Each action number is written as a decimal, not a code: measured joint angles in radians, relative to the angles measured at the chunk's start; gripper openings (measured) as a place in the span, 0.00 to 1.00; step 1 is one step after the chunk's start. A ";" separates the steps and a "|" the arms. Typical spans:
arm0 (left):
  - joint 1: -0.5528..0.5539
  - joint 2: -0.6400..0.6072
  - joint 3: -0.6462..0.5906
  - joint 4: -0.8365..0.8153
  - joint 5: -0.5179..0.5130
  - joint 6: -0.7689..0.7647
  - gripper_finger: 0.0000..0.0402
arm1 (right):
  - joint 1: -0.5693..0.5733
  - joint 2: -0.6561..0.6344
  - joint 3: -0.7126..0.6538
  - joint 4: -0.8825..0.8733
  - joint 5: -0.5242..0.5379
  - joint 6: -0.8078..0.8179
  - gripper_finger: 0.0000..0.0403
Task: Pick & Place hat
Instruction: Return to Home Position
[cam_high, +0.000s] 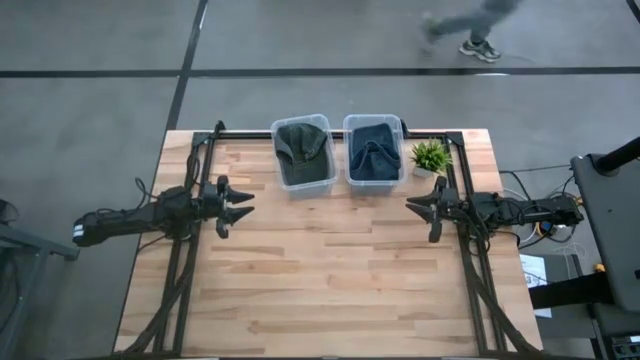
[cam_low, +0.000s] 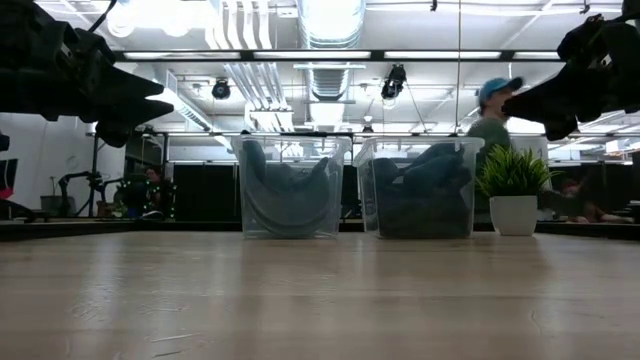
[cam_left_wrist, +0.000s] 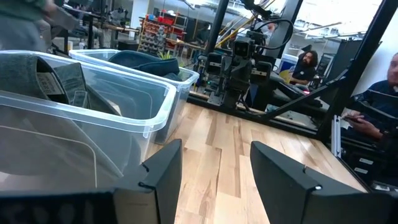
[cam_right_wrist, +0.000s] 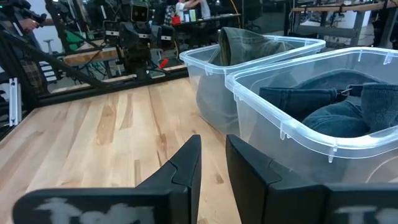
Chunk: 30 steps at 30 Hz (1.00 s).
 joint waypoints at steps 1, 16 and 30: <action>0.000 0.000 0.000 0.000 0.000 0.000 0.46 | 0.000 0.000 0.000 0.000 0.000 0.000 0.17; 0.000 0.000 0.000 -0.001 0.000 0.000 0.46 | 0.000 0.000 0.000 0.000 0.000 0.000 0.21; 0.000 0.000 0.000 -0.001 0.000 0.000 0.46 | 0.000 0.000 0.000 0.000 0.000 0.000 0.17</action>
